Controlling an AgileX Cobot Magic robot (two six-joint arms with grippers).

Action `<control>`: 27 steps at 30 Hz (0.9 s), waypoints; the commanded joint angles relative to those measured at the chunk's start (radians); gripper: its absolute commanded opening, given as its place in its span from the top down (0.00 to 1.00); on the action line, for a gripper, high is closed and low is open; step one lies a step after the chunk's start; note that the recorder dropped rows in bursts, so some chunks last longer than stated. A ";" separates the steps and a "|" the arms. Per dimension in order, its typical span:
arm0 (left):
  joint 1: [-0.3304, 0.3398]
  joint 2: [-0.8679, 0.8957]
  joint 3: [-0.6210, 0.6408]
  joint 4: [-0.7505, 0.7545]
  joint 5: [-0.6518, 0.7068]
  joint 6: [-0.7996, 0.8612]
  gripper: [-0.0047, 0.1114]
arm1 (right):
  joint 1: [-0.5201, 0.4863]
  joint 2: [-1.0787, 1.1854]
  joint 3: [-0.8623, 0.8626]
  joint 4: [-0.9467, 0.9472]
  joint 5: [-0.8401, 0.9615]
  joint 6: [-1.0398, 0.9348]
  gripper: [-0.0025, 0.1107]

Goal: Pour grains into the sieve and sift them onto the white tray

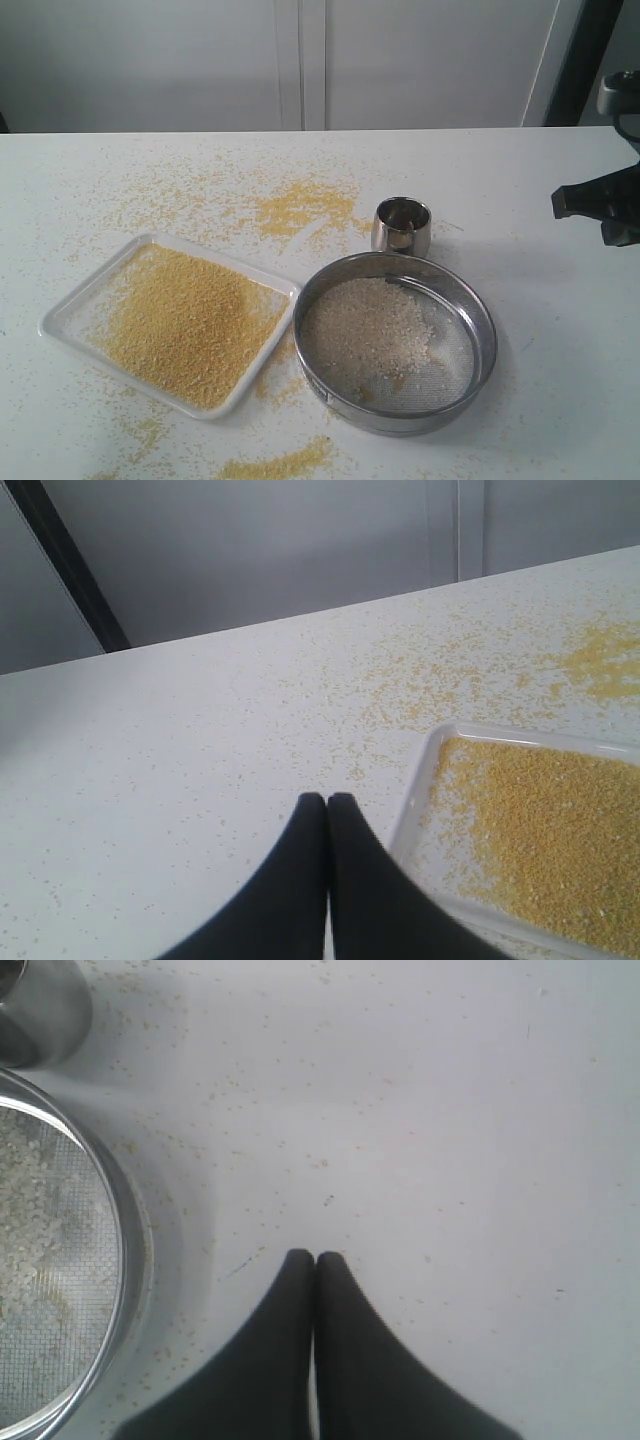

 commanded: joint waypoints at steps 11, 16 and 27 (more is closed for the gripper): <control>0.005 -0.116 0.110 -0.014 -0.016 -0.016 0.96 | -0.002 -0.006 0.002 -0.001 -0.013 0.002 0.98; 0.005 -0.239 0.263 -0.033 -0.050 -0.010 0.96 | -0.002 -0.006 0.002 -0.001 -0.013 0.002 0.98; 0.005 -0.352 0.436 -0.055 -0.086 -0.010 0.96 | -0.002 -0.006 0.002 -0.001 -0.013 0.002 0.98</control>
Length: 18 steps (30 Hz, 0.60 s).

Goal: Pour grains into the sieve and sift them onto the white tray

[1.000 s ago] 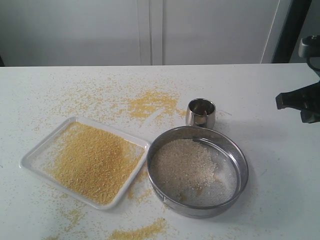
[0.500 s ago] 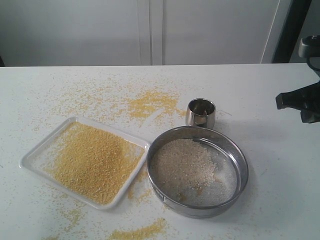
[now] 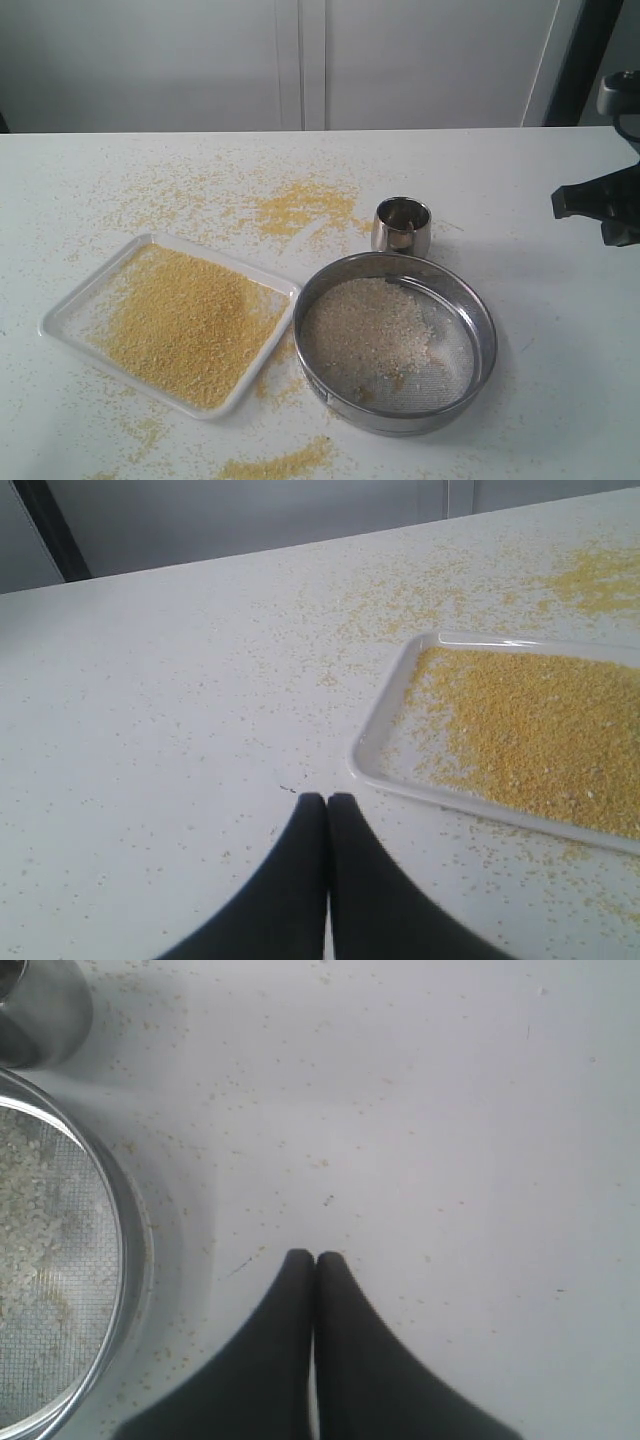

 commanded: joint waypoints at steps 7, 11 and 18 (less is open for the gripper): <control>0.003 -0.009 0.048 -0.022 -0.017 0.000 0.96 | -0.002 -0.006 0.002 -0.001 -0.013 0.002 0.98; 0.003 -0.009 0.070 -0.022 -0.017 0.000 0.96 | -0.002 -0.006 0.002 -0.001 -0.013 0.002 0.98; 0.003 -0.009 0.072 -0.022 0.031 0.000 0.96 | -0.002 -0.006 0.002 -0.001 -0.013 0.002 0.98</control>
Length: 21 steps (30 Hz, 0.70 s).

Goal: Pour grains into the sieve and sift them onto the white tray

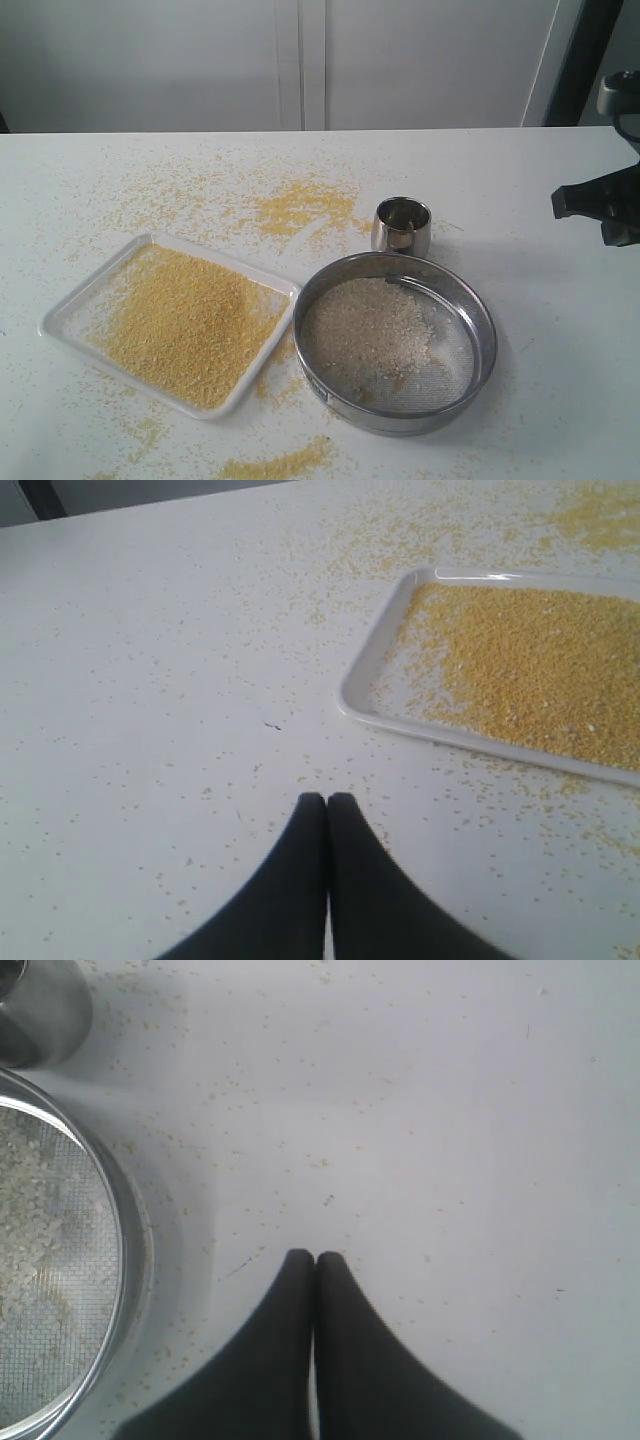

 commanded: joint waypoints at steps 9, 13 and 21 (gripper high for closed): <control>0.003 -0.004 0.005 -0.012 0.009 0.000 0.96 | -0.002 -0.006 0.002 -0.001 -0.013 0.002 0.98; 0.003 -0.004 0.005 -0.012 0.009 0.000 0.96 | -0.002 -0.006 0.002 -0.001 -0.013 0.002 0.98; 0.003 -0.004 0.005 -0.012 0.009 0.000 0.96 | -0.002 -0.006 0.002 -0.001 -0.013 0.002 0.98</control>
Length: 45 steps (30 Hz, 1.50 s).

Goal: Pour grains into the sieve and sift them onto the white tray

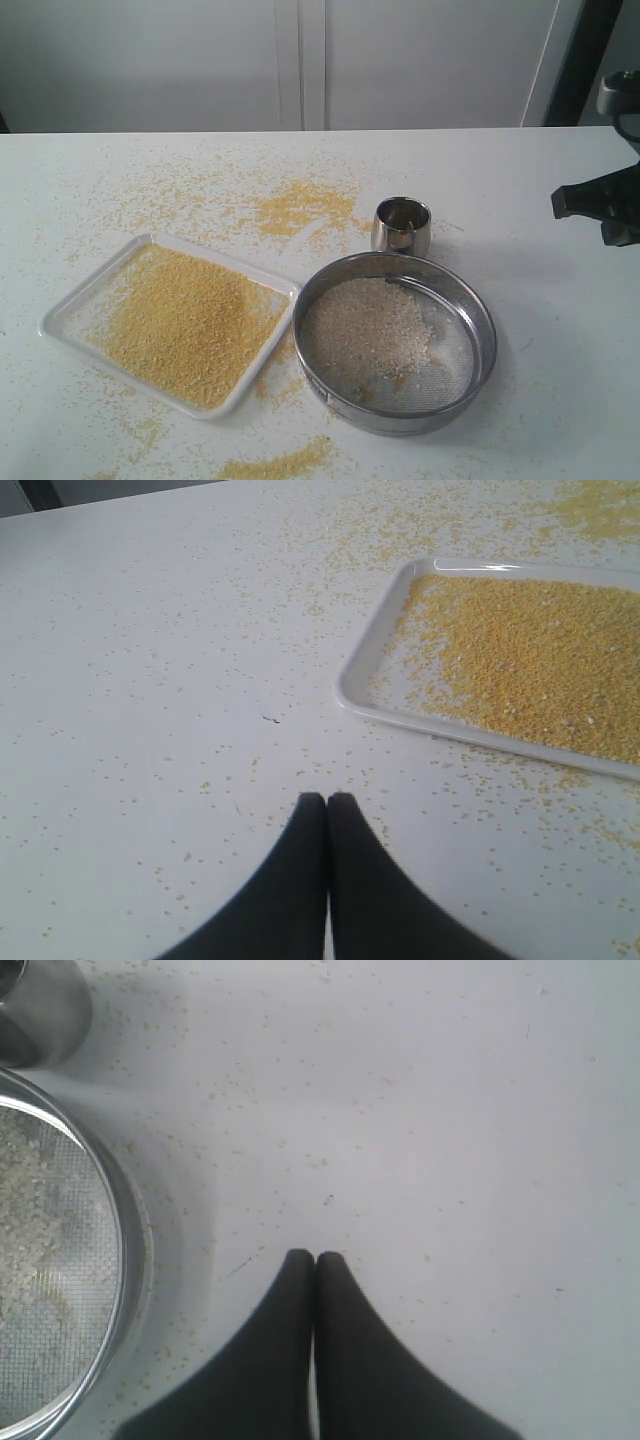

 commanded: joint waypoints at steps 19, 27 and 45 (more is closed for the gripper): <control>0.003 -0.004 0.005 -0.012 -0.006 0.000 0.96 | -0.002 -0.055 0.002 -0.001 -0.016 -0.010 0.98; 0.003 -0.004 0.005 -0.012 -0.006 0.000 0.96 | -0.002 -0.196 0.008 -0.001 -0.060 -0.010 0.98; 0.003 -0.004 0.005 -0.012 -0.006 0.000 0.96 | -0.001 -0.567 0.299 0.001 -0.344 -0.001 0.98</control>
